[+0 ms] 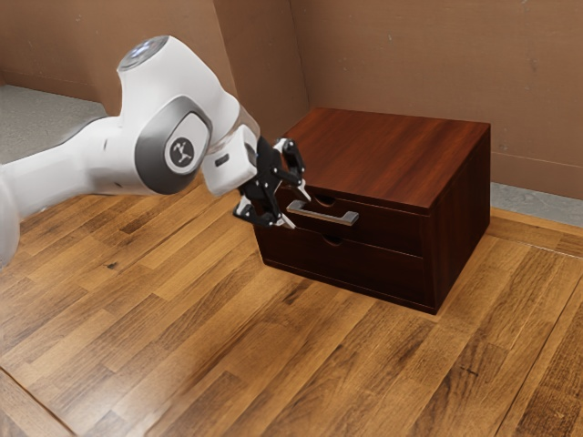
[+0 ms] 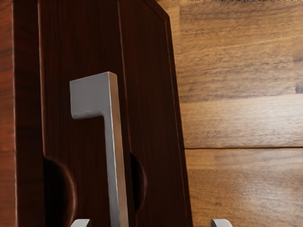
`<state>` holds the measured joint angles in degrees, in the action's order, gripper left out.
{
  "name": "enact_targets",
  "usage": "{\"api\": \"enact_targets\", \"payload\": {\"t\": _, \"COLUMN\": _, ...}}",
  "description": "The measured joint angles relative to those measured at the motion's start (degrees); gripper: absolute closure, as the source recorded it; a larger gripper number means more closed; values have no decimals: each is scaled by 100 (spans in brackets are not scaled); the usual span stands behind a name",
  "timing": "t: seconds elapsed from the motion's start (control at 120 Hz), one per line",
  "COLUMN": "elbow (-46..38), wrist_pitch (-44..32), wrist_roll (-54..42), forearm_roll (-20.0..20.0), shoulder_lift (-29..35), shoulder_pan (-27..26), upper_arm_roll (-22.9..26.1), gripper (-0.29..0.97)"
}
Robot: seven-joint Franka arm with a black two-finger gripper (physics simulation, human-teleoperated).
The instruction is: Pull the drawer handle with one arm to open the drawer
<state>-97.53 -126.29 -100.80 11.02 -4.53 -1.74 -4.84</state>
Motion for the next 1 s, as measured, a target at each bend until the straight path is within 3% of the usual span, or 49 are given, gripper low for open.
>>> {"api": "enact_targets", "payload": {"t": 0.45, "elbow": 205, "wrist_pitch": -33, "wrist_roll": -331, "forearm_roll": 227, "shoulder_lift": -381, "shoulder_pan": -102, "upper_arm_roll": -75, "gripper": 44}}
{"api": "enact_targets", "payload": {"t": 0.65, "elbow": 155, "wrist_pitch": -58, "wrist_roll": -408, "forearm_roll": 268, "shoulder_lift": -387, "shoulder_pan": -148, "upper_arm_roll": -82, "gripper": 64}}
{"api": "enact_targets", "payload": {"t": 1.0, "elbow": -1232, "wrist_pitch": -325, "wrist_roll": -512, "forearm_roll": 225, "shoulder_lift": 801, "shoulder_pan": -301, "upper_arm_roll": -166, "gripper": 77}}
